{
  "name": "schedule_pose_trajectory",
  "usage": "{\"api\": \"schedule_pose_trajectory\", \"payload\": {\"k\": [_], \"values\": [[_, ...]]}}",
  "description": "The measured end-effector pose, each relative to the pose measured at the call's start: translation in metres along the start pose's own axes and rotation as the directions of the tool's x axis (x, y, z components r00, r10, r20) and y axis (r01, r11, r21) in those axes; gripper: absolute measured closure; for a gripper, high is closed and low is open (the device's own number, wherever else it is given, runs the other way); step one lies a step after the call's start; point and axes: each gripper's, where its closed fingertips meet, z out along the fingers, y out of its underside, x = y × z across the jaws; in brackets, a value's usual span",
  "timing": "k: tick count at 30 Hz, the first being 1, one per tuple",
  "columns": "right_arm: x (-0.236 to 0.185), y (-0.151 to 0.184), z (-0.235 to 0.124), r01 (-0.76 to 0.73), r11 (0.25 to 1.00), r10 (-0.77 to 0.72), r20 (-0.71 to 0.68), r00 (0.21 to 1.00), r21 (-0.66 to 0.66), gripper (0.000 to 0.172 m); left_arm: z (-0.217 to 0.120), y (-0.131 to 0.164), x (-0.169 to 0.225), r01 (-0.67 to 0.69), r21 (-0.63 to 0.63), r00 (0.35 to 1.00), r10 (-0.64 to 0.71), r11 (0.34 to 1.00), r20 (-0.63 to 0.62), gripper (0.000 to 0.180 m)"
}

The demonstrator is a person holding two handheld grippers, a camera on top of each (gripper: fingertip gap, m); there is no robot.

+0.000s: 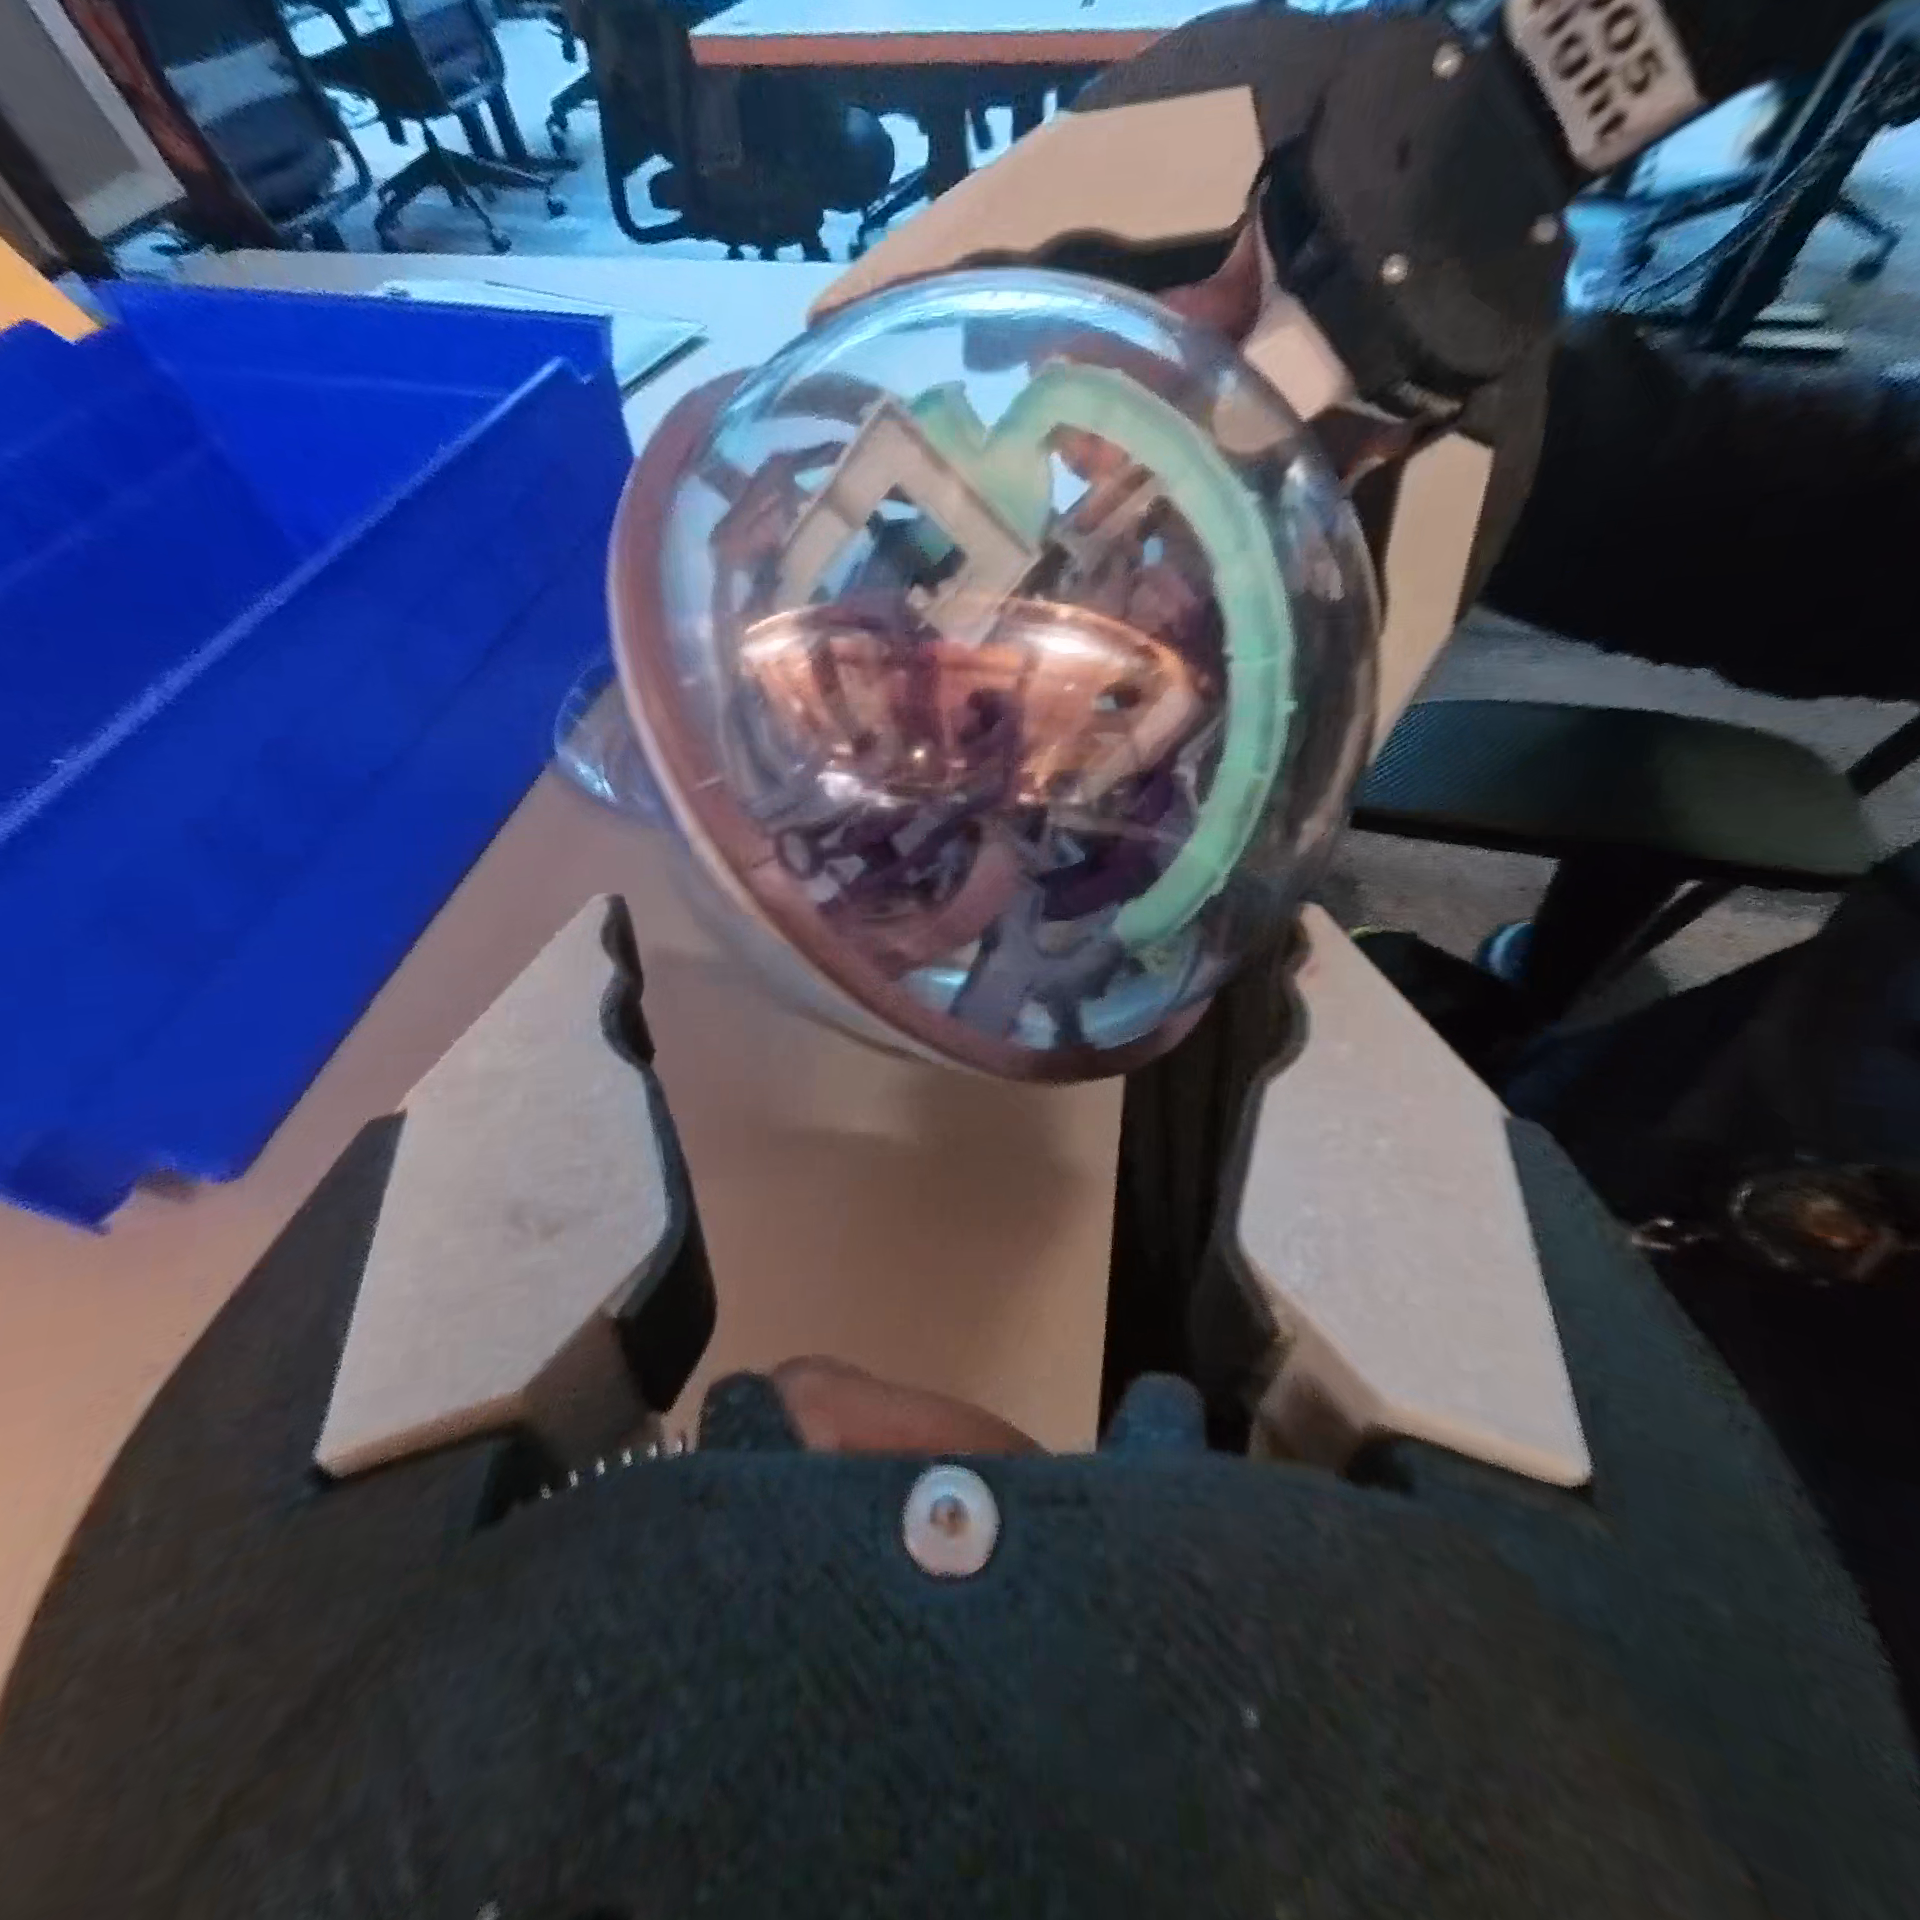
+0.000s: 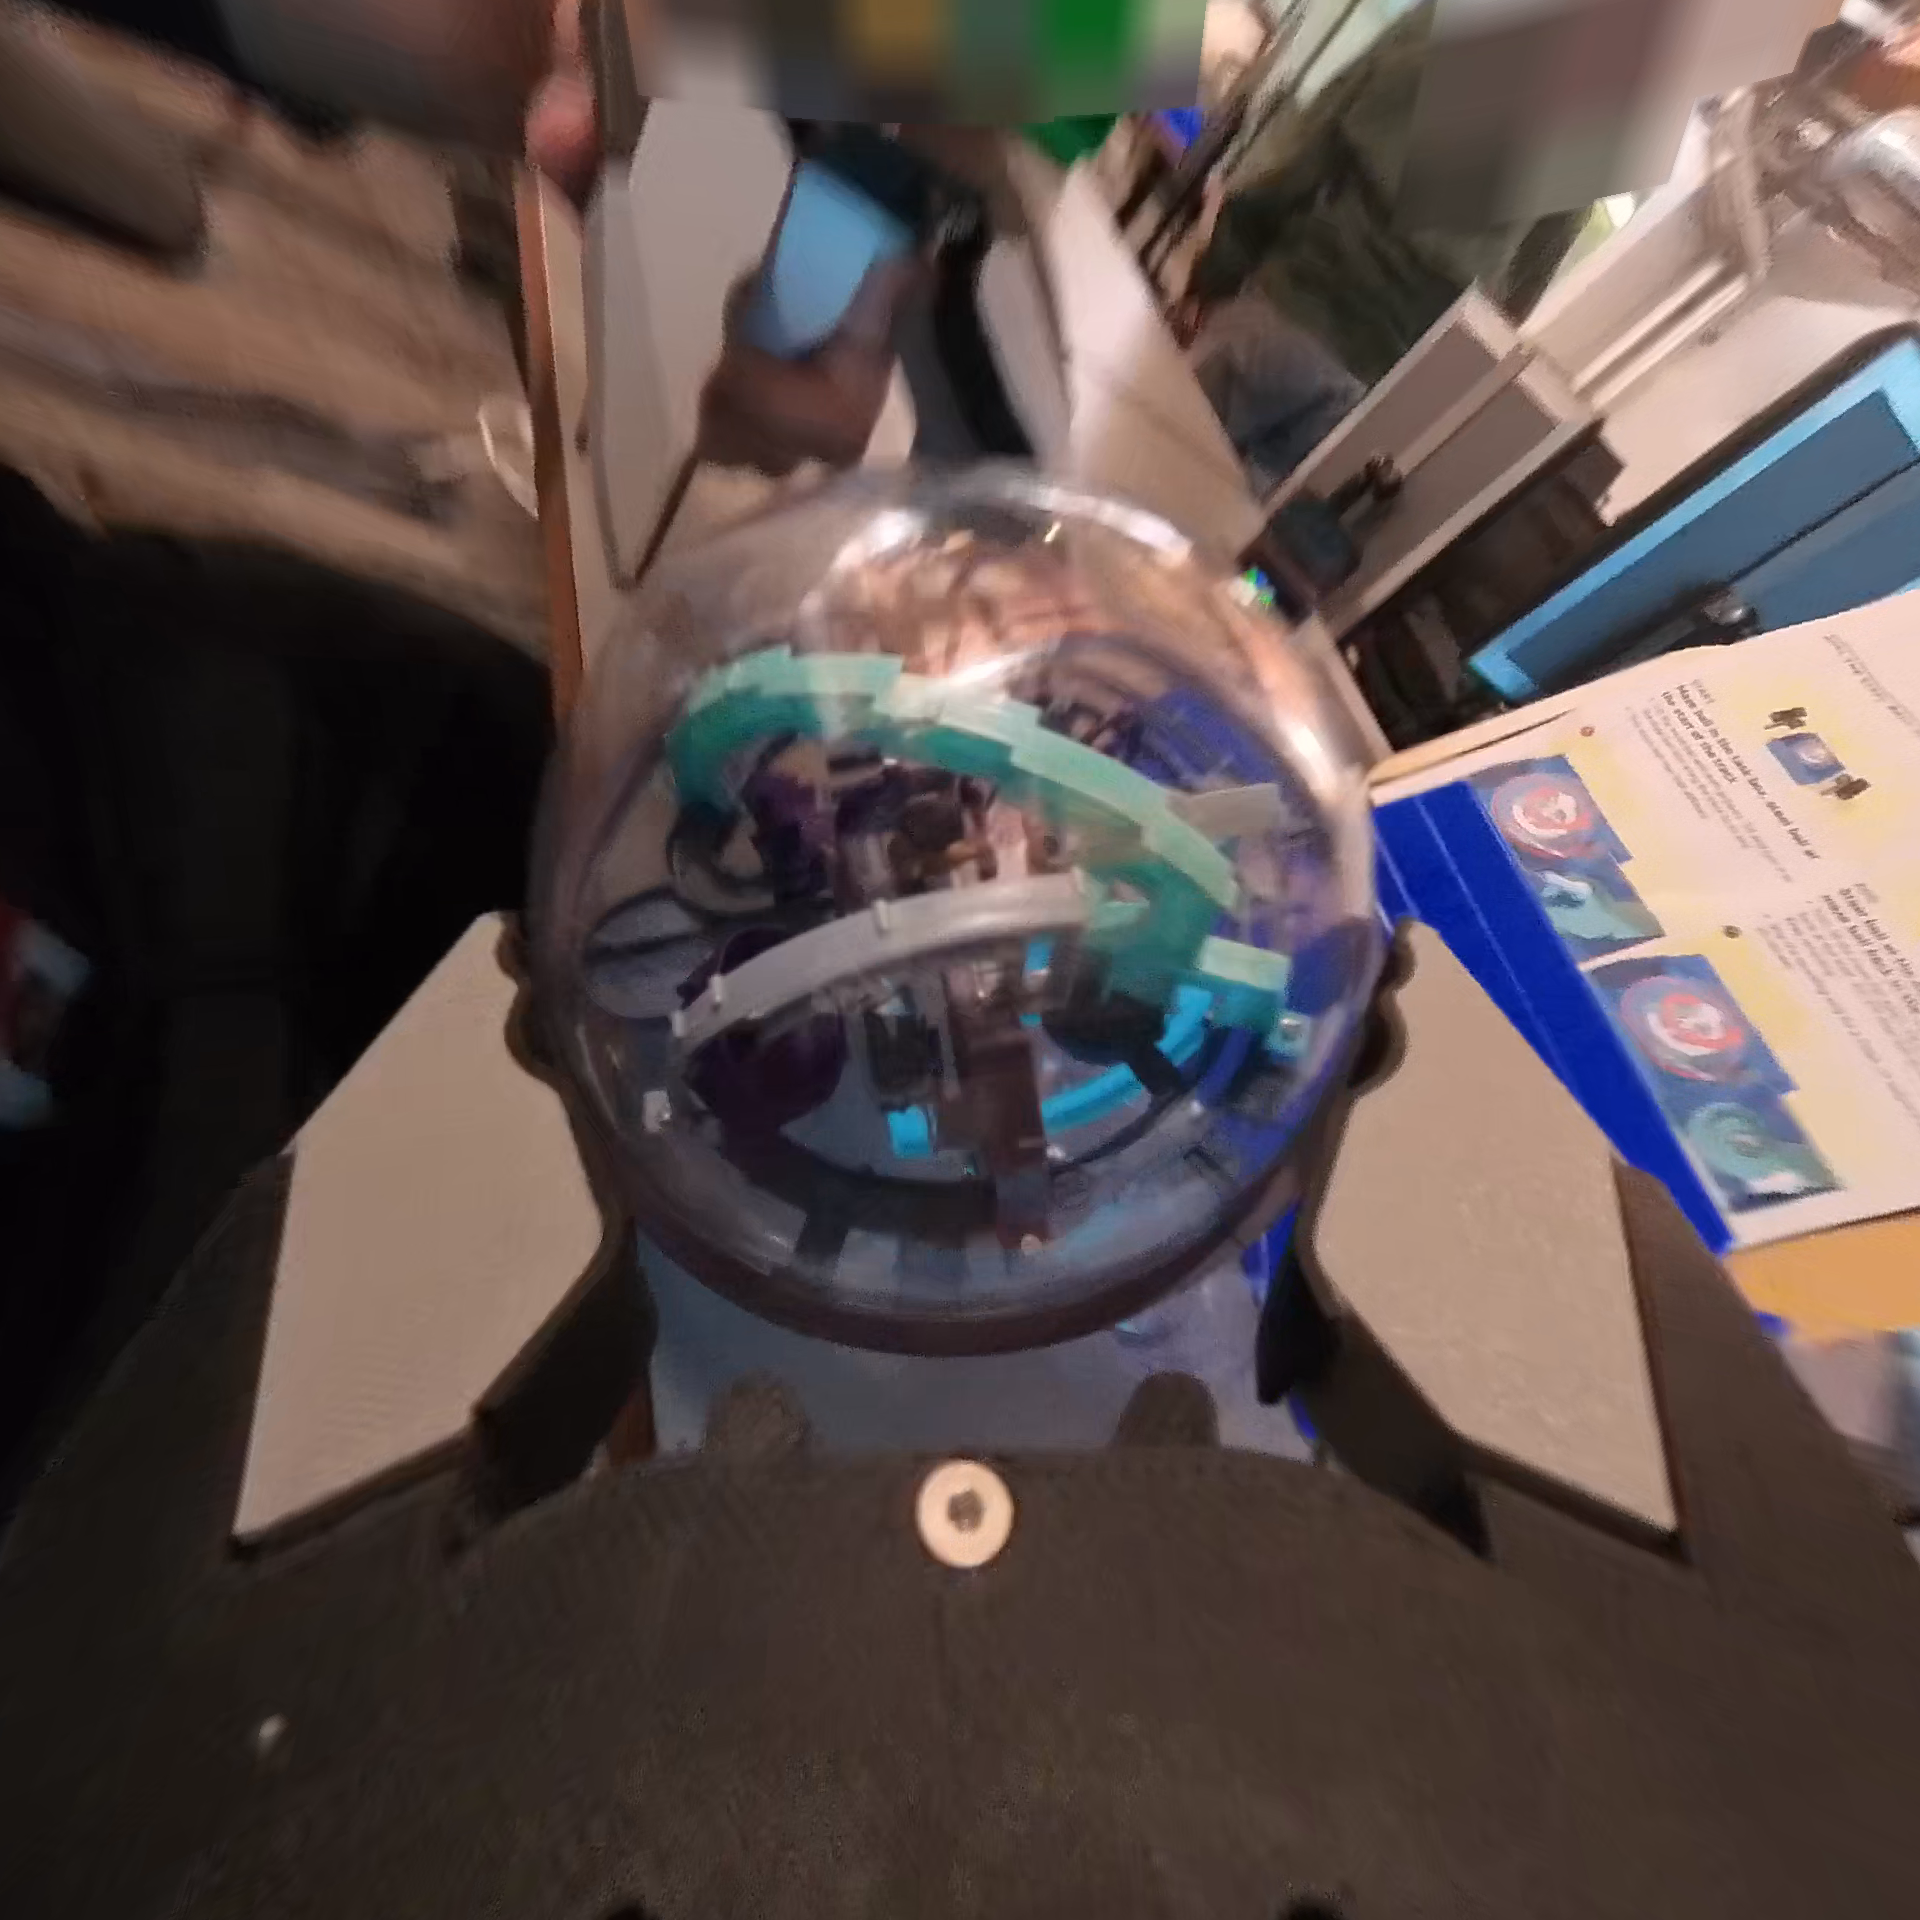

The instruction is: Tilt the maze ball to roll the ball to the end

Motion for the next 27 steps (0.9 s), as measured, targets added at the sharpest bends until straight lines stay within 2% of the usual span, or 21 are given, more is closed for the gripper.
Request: {"api": "schedule_pose_trajectory", "payload": {"k": [3,6,9,10,12,13,14,15,17,19,21,24,27], "values": [[0.025,-0.014,-0.028,-0.227,0.949,0.234,-0.008,0.972,0.219,0.035,0.001,-0.002,-0.002,0.051,0.028,0.998,-0.05,0.998,-0.027,0.061],[0.048,0.002,-0.06,-0.501,0.794,0.523,0.034,0.852,0.345,0.053,0.003,0.001,-0.005,0.091,0.03,0.993,-0.089,0.995,-0.083,0.06],[0.037,0.044,-0.051,-0.764,0.615,0.756,0.128,0.642,0.195,0.055,0.008,0.0,-0.012,0.195,0.021,0.968,-0.189,0.981,-0.164,0.071],[0.031,0.052,-0.045,-0.813,0.562,0.802,0.14,0.58,0.153,0.047,0.009,-0.002,-0.014,0.214,0.03,0.962,-0.206,0.976,-0.178,0.075],[0.02,0.05,-0.033,-0.881,0.459,0.85,0.234,0.472,0.11,0.047,0.013,-0.005,-0.017,0.217,0.034,0.96,-0.207,0.976,-0.189,0.082],[0.016,0.046,-0.029,-0.901,0.424,0.856,0.286,0.431,0.088,0.049,0.015,-0.005,-0.017,0.213,0.03,0.96,-0.204,0.977,-0.191,0.08],[0.013,0.04,-0.025,-0.913,0.401,0.856,0.324,0.403,0.074,0.043,0.017,-0.005,-0.016,0.207,0.028,0.961,-0.198,0.978,-0.194,0.079],[0.013,0.037,-0.021,-0.917,0.393,0.856,0.336,0.393,0.07,0.035,0.019,-0.005,-0.015,0.204,0.028,0.961,-0.195,0.979,-0.195,0.079],[0.011,0.034,-0.011,-0.9,0.432,0.848,0.315,0.426,0.056,0.024,0.024,-0.003,-0.011,0.185,0.018,0.965,-0.178,0.983,-0.195,0.078],[0.011,0.026,-0.007,-0.88,0.472,0.823,0.329,0.463,0.055,0.025,0.029,0.007,-0.004,0.162,-0.044,0.964,-0.168,0.986,-0.205,0.066],[0.018,0.015,-0.006,-0.896,0.44,0.821,0.375,0.431,0.067,0.029,0.032,0.02,0.002,0.144,-0.106,0.958,-0.166,0.984,-0.235,0.055],[0.027,0.01,-0.006,-0.915,0.397,0.823,0.414,0.389,0.07,0.034,0.031,0.027,0.004,0.152,-0.108,0.952,-0.175,0.982,-0.252,0.056],[0.021,0.014,-0.006,-0.912,0.409,0.825,0.411,0.387,0.039,0.031,0.027,0.022,0.003,0.193,-0.066,0.945,-0.203,0.979,-0.258,0.062]]}}
